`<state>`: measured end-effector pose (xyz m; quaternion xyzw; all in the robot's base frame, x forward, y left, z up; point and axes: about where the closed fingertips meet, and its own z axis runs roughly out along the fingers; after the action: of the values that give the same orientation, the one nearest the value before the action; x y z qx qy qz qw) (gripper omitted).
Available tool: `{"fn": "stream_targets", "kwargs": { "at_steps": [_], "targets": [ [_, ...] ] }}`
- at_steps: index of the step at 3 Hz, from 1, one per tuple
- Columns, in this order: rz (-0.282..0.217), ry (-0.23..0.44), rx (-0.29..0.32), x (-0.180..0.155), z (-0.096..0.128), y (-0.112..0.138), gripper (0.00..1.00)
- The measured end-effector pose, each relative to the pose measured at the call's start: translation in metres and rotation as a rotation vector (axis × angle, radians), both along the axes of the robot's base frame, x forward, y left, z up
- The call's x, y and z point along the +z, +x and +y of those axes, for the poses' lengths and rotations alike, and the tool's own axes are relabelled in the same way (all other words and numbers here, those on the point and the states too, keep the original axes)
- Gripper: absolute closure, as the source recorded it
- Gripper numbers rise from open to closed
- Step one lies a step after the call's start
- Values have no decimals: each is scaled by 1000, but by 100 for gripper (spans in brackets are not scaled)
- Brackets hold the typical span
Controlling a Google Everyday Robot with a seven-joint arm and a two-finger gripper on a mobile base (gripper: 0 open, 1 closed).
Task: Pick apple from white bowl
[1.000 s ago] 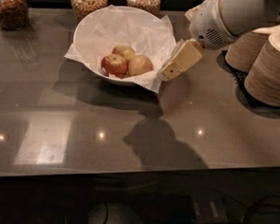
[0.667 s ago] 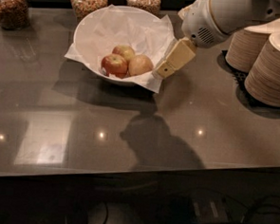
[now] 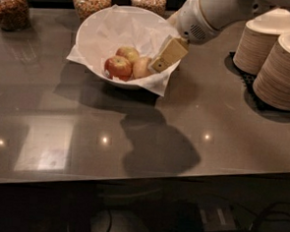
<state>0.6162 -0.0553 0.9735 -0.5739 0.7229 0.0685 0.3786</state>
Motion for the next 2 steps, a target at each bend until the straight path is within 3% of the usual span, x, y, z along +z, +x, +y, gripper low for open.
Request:
{"fn": "stream_targets", "kwargs": {
  "at_steps": [1,2],
  "targets": [
    [14,0,1,-11,6,13,27],
    [28,3,9,-20,12,23,26]
  ]
}}
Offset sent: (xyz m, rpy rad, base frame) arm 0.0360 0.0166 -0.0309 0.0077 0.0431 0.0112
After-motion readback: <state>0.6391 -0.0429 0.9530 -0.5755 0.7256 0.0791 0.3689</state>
